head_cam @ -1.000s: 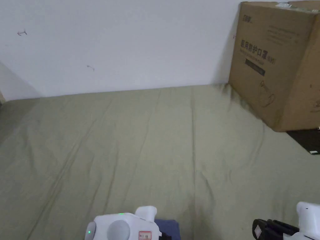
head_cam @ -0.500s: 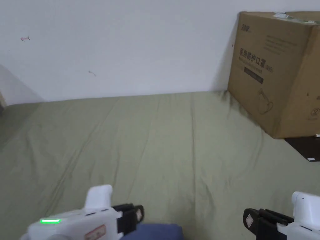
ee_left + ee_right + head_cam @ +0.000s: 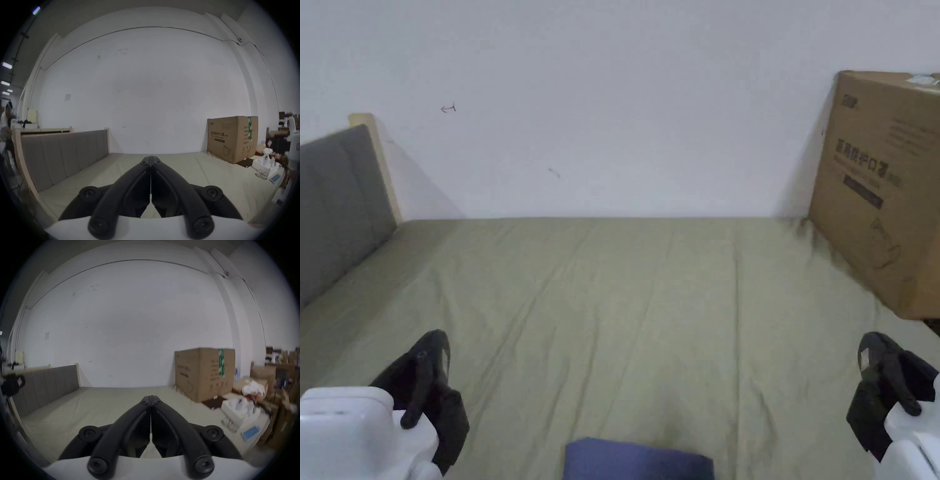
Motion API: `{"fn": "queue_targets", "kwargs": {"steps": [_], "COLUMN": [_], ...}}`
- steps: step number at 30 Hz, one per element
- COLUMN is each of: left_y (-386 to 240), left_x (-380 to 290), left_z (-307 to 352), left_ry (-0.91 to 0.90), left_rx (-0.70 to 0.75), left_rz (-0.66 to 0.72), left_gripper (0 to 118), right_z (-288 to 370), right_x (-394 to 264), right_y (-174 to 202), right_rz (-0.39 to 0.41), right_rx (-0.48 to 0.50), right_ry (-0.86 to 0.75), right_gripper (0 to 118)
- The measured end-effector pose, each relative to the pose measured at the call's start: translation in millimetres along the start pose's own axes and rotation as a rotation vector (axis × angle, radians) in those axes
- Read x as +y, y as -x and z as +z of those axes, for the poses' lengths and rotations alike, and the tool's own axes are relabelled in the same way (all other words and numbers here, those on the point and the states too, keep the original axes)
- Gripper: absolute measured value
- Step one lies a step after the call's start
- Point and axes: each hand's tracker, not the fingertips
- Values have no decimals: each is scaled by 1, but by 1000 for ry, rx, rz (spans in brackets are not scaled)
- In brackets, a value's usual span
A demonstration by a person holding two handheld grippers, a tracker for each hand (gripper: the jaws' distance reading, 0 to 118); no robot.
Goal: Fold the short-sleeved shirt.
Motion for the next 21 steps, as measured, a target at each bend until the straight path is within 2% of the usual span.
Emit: {"fn": "queue_targets", "kwargs": {"steps": [1,2,4,5,9,12,14,15,17,19,21], "left_y": [1,1,-4,-4,-3,-1,3,6,10,16,19], "left_x": [-3,-4,-4,-3,1,2,4,4,0,-11,-24], "left_z": [5,6,4,4,0,-5,-11,-15,-23,-30,-32], "left_ry": [9,15,30,30,37,59,104,141,223,296,327], "left_rx": [-21,-33,-34,-30,-31,-42,-76,-104,-120,-146,-127], "left_rz": [10,3,-52,-56,3,12,8,14,39,68,61], "left_gripper": [0,0,0,0,0,0,0,0,0,0,0], "right_z": [1,2,-1,-1,2,1,-6,-17,-54,-106,-140], "right_x": [-5,-7,-8,-7,2,7,10,11,1,-32,-80], "right_y": [-3,-4,-7,-10,-19,-19,-18,-16,-8,8,22], "right_rz": [-55,-62,-7,-4,-57,-56,-52,-40,-21,-40,-95], "right_rx": [8,5,-20,-25,-41,-42,18,92,259,380,432], "right_ry": [26,39,48,47,33,27,57,116,340,746,1002], "right_gripper": [0,0,0,0,0,0,0,0,0,0,0]}}
